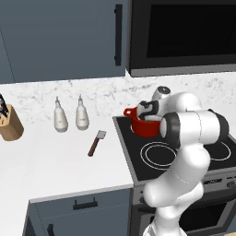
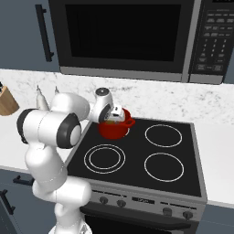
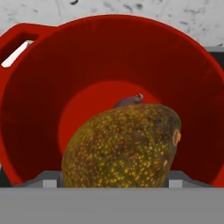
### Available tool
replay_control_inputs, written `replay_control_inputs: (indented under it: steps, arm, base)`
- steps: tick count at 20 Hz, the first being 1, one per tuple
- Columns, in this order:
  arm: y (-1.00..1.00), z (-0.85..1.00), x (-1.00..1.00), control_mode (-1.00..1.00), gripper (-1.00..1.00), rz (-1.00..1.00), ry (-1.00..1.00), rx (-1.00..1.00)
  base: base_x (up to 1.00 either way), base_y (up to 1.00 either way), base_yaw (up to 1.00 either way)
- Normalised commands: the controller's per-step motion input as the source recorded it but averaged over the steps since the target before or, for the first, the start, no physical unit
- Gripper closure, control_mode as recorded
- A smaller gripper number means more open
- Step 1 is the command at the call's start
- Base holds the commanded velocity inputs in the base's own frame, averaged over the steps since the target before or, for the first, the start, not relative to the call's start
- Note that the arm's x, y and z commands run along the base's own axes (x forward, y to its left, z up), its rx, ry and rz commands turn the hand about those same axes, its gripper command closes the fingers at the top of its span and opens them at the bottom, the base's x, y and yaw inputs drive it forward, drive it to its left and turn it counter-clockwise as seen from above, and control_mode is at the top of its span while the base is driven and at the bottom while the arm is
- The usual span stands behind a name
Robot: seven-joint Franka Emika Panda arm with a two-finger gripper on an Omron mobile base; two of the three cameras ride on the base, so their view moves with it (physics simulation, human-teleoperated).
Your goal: Put the potato and avocado in the pot. Retrieve the spatula and lightly stir the vegetables in the pot.
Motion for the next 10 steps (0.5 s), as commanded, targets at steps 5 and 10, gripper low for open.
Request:
replay_control_inputs:
  steps: [5,10]
  arm:
    - [0.0,-0.15,0.2,-1.0,1.0,0.02,0.08,0.0]
    - [0.0,-0.11,0.16,-1.0,1.0,0.02,0.08,0.0]
  base:
    - [0.0,0.0,0.0]
    - [0.0,0.0,0.0]
